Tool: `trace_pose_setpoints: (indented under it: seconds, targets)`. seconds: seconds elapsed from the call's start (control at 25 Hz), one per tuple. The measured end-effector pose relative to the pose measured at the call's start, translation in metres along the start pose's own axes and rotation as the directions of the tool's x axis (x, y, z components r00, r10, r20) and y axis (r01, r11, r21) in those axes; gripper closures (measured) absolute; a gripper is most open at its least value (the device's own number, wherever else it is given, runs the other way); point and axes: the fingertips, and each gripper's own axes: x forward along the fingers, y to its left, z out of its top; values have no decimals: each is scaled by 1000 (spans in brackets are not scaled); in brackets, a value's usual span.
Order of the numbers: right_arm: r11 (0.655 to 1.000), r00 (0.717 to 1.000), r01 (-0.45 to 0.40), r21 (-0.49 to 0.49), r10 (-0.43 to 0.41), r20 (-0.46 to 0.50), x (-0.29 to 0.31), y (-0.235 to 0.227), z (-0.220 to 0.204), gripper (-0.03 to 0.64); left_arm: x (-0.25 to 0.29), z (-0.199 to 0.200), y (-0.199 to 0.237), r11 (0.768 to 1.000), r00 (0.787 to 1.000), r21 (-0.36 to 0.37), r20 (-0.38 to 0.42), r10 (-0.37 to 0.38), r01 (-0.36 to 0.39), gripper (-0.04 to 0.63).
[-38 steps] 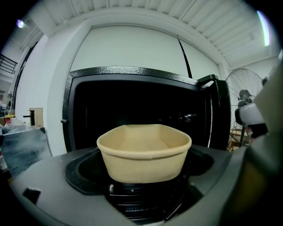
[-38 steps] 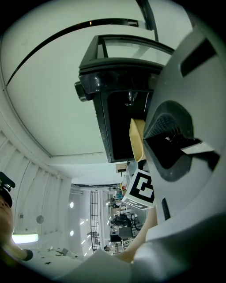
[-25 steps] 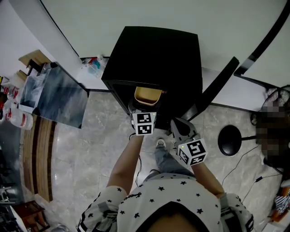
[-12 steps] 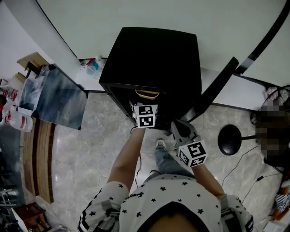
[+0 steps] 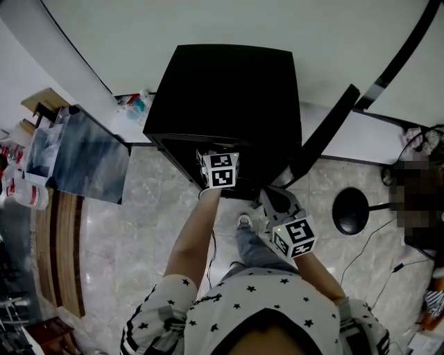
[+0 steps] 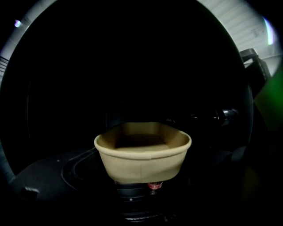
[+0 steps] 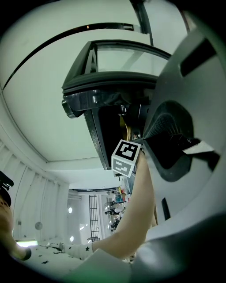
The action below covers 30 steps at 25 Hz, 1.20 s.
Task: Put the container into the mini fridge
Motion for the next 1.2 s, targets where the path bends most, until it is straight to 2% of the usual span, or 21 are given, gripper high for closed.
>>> trace_pose_setpoints:
  seconds: [0.4,0.68,0.96,1.2]
  targets:
    - [1000,1000,9,-7,-9,-19,-5,-6,-3,624,12,-1,-2,1000,1000,-2,-16,-9,9,55]
    - [1000,1000,-8,-1,8,-19,-8,-3,-4,624,5,1,-7,999,1000,-41,-7,-23,22,44]
    - [1000,999,-29,-7,29,-15,-17,7,-6,624,-13,-2,-9,997,1000,-77,-6,-10,10,26]
    - [999,999,-51,-16,51,2,-32,23,-4,624,-54,2,-14,994,1000,-113,25,8,-5,28]
